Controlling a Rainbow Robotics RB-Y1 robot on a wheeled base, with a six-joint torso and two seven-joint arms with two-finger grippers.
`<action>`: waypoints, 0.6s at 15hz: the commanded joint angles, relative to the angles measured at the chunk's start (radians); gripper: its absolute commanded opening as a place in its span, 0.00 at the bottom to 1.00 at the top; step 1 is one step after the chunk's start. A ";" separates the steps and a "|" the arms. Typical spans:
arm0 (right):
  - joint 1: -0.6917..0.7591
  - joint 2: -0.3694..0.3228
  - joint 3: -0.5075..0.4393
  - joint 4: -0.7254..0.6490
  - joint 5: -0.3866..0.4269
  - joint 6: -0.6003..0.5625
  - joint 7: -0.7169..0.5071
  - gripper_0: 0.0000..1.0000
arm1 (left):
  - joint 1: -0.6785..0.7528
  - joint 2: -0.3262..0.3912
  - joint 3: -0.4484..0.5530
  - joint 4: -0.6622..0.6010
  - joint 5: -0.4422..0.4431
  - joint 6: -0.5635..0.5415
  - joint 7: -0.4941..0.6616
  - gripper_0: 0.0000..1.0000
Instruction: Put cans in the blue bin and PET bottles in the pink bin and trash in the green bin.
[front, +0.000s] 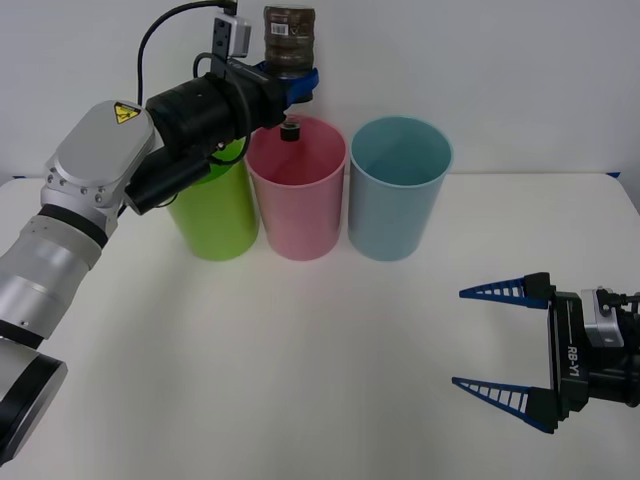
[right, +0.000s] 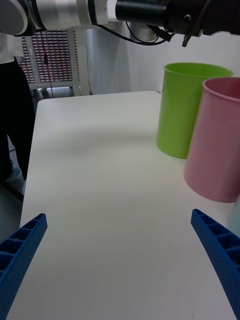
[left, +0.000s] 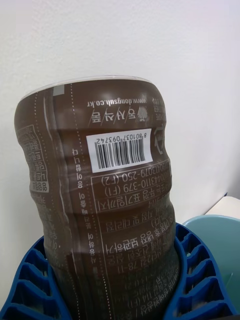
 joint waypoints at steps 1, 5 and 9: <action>0.000 0.000 0.000 0.000 0.000 0.000 0.000 1.00 | 0.002 -0.002 0.000 0.000 -0.006 -0.001 0.001 0.00; 0.000 0.000 0.000 0.000 0.000 0.000 0.000 1.00 | 0.005 0.000 0.000 -0.001 -0.013 0.002 -0.006 0.88; 0.000 0.000 0.000 0.000 0.000 0.000 0.000 1.00 | 0.003 0.000 0.002 -0.001 -0.013 0.002 -0.005 0.95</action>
